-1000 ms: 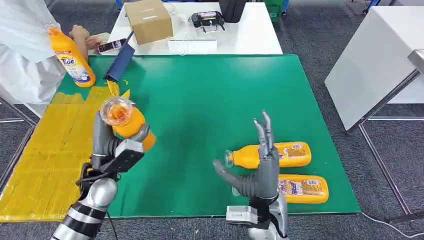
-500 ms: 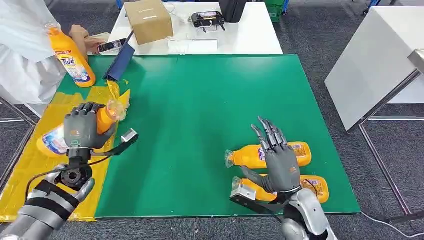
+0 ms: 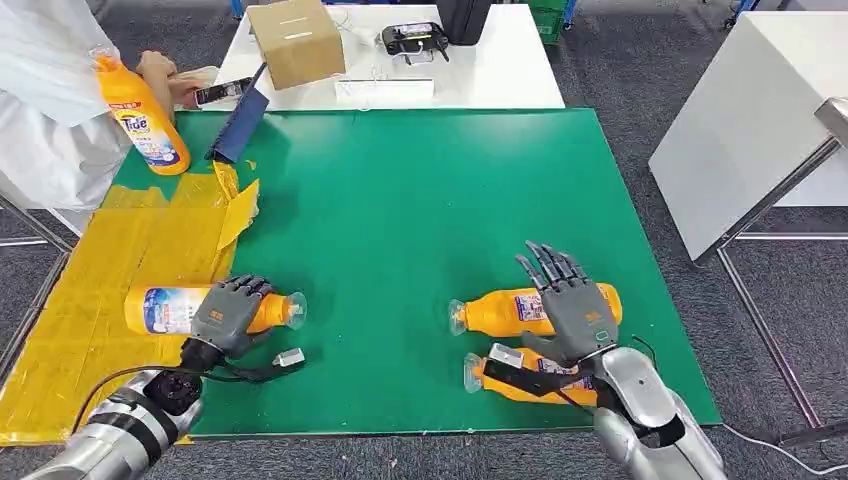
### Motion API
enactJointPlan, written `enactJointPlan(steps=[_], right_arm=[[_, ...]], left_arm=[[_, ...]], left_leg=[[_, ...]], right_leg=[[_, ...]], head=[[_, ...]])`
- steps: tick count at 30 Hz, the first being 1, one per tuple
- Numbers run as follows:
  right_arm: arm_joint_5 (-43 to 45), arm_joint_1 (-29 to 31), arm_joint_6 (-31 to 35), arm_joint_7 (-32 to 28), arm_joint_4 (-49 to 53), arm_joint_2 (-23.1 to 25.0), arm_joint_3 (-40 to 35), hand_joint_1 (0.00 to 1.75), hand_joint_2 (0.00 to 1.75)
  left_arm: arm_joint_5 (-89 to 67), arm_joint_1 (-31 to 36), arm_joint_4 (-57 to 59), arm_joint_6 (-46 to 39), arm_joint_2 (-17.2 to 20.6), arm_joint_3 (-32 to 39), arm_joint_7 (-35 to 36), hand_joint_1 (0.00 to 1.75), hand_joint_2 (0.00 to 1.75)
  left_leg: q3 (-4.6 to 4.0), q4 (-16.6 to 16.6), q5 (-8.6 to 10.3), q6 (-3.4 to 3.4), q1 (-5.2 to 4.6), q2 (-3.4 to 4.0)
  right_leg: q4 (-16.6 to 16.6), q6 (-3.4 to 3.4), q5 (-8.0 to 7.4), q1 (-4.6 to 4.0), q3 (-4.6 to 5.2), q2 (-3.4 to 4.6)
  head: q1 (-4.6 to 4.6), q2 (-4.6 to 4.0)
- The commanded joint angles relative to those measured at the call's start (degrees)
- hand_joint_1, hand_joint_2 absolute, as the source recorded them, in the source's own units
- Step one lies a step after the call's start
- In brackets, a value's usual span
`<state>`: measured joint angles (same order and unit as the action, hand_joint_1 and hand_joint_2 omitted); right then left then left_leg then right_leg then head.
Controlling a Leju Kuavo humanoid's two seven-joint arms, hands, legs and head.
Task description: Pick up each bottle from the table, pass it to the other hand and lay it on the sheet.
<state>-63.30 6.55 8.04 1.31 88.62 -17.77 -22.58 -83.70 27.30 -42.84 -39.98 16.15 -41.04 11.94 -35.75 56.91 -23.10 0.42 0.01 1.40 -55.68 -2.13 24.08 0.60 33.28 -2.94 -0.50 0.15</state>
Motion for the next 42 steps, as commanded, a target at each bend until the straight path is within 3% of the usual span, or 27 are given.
enactJointPlan(steps=[1, 6, 11, 16, 25, 28, 38, 39, 40, 41, 42], right_arm=[[1.02, 10.53, -1.88, 0.27, -17.39, -0.78, -2.86, 0.00, 1.75], [1.08, 10.61, -1.88, 0.27, -17.68, -0.80, -2.76, 0.00, 1.75], [1.69, 12.25, -4.05, 0.66, -22.07, -0.98, -3.04, 0.00, 1.75], [1.35, 13.85, -6.27, -0.01, -29.75, -1.47, -3.35, 0.00, 1.75], [6.36, 18.03, -10.18, -4.61, -45.08, -0.15, -4.20, 0.00, 1.75], [6.85, 19.98, -9.73, -4.77, -50.72, 1.11, -4.33, 0.00, 1.75], [7.02, 20.62, -9.26, -4.49, -52.11, 1.44, -4.30, 0.00, 1.75], [6.28, 20.75, -7.20, -2.99, -52.94, 1.94, -4.13, 1.01, 1.75], [4.97, 21.18, -3.94, -1.86, -54.27, 2.96, -3.97, 1.64, 1.75], [4.87, 21.15, -1.99, -2.03, -54.34, 3.79, -3.38, 1.75, 1.75], [4.79, 21.18, -1.23, -2.21, -54.41, 4.48, -3.04, 1.75, 1.75]], left_arm=[[15.28, -2.53, 2.67, -0.02, -12.77, 25.04, -18.86, 0.00, 0.00], [15.28, -2.41, 2.83, -0.02, -12.93, 25.07, -18.93, 0.00, 0.00], [28.52, -4.57, -2.56, 1.61, -15.98, 30.48, -30.19, 0.00, 0.00], [48.66, -11.76, -24.20, 11.97, -17.14, 31.53, -36.54, 0.00, 0.00], [61.08, -16.71, -45.28, 19.29, -16.25, 27.85, -40.90, 0.00, 0.00], [63.13, -17.23, -48.10, 20.84, -16.09, 26.06, -41.36, 0.00, 0.00], [64.77, -17.16, -47.65, 21.26, -15.92, 25.67, -42.59, 0.00, 0.00], [65.62, -17.63, -48.90, 21.62, -16.03, 25.14, -43.15, 0.00, 0.00], [66.99, -18.42, -50.60, 22.57, -16.12, 24.61, -42.96, 0.00, 0.00], [67.39, -19.14, -51.87, 22.94, -16.02, 24.28, -42.76, 0.00, 1.75], [67.44, -19.77, -52.77, 22.92, -15.99, 24.12, -42.70, 0.00, 1.75]], left_leg=[[0.15, -0.04, 0.00, 0.02, 0.01, -0.06], [0.27, -0.02, -0.07, 0.00, 0.00, -0.04], [0.12, -0.01, -0.02, 0.01, -0.02, -0.06], [0.20, 0.05, -0.09, 0.04, 0.02, -0.09], [0.17, 0.07, -0.13, 0.00, 0.02, -0.20], [0.25, 0.05, -0.11, -0.01, 0.08, -0.19], [0.62, -0.03, 0.00, 0.01, 0.10, -0.30], [0.65, -0.04, 0.01, 0.03, 0.08, -0.29], [0.68, -0.04, 0.02, 0.03, 0.09, -0.33], [0.73, -0.04, 0.02, 0.05, 0.10, -0.27], [0.71, -0.03, 0.02, 0.07, 0.08, -0.22]], right_leg=[[0.11, 0.00, -0.04, 0.02, -0.19, 0.16], [0.07, 0.05, 0.04, 0.04, -0.31, 0.26], [0.05, 0.01, 0.00, 0.02, -0.17, 0.12], [0.05, 0.00, 0.05, 0.00, -0.28, 0.20], [0.03, 0.04, 0.07, -0.01, -0.27, 0.18], [0.08, 0.05, 0.04, -0.06, -0.34, 0.18], [0.18, 0.04, -0.01, -0.04, -0.65, 0.03], [0.17, 0.03, -0.01, -0.01, -0.64, 0.00], [0.19, 0.04, -0.02, -0.02, -0.68, 0.02], [0.19, 0.03, -0.03, -0.03, -0.65, 0.04], [0.17, 0.01, -0.04, -0.02, -0.63, 0.03]], head=[[-0.04, 0.00], [-0.02, 0.00], [0.00, 0.00], [-0.02, 0.00], [0.00, 0.00], [0.00, 0.00], [-0.02, 0.00], [0.00, 0.00], [-0.02, 0.00], [-0.02, 0.00], [-0.02, 0.00]])
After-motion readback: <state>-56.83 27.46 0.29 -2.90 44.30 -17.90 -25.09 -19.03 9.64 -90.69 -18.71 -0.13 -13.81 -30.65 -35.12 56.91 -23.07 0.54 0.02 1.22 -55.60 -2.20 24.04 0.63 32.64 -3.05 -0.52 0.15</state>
